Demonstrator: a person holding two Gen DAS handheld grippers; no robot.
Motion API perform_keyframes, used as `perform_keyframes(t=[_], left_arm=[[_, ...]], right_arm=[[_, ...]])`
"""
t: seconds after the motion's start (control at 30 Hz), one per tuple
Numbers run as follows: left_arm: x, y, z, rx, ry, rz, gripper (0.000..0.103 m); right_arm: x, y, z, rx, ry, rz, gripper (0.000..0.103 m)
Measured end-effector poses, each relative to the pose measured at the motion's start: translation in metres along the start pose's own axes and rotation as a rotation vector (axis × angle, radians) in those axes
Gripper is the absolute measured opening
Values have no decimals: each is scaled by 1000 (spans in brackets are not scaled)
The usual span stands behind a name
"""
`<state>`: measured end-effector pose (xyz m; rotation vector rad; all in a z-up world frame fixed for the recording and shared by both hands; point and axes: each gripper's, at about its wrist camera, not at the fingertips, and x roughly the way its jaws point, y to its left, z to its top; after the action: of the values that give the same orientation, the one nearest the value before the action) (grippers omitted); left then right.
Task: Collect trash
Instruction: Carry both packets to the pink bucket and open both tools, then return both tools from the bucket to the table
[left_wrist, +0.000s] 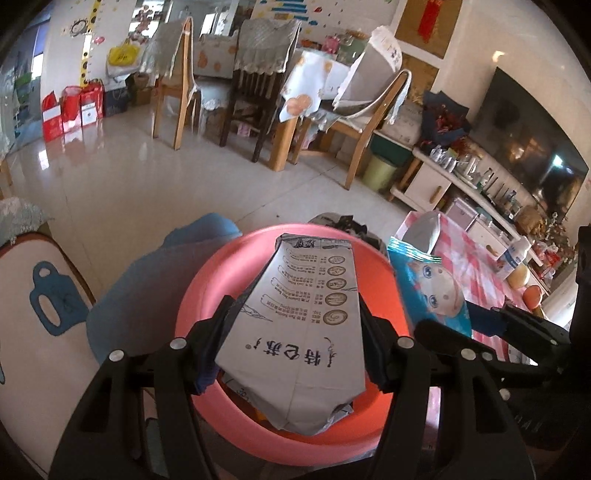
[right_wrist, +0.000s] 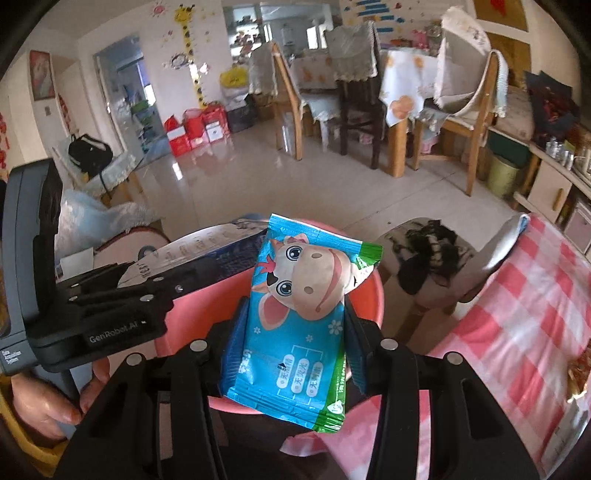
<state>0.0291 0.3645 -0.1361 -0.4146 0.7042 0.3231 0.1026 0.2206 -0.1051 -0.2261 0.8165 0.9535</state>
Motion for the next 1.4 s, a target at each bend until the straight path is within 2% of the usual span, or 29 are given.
perform_keyframes(t=[0.17, 0.23, 0.37, 0.47, 0.6, 0.67, 0.93, 1.0, 1.4], left_arm=[[13, 3, -5, 3, 40, -3, 63], [15, 3, -8, 13, 45, 19, 70], [11, 3, -7, 3, 22, 34, 84], [6, -3, -6, 31, 4, 50, 85], [1, -20, -4, 78, -7, 80, 88], [0, -29, -4, 103, -7, 94, 88], [-9, -73, -5, 199, -28, 100, 89], [-11, -84, -7, 218, -33, 92, 93], [-21, -138, -11, 319, -51, 80, 96]], right_arm=[[17, 1, -2, -1, 35, 13, 51], [18, -2, -3, 9, 32, 26, 55], [1, -13, -4, 35, -26, 15, 74], [-15, -26, -6, 64, -59, 1, 80], [-36, -43, -13, 106, -92, -34, 81], [-46, -50, -15, 123, -105, -56, 87], [-83, -63, -36, 126, -149, -133, 90], [-89, -66, -41, 128, -156, -150, 90], [-129, -84, -64, 149, -205, -203, 90]])
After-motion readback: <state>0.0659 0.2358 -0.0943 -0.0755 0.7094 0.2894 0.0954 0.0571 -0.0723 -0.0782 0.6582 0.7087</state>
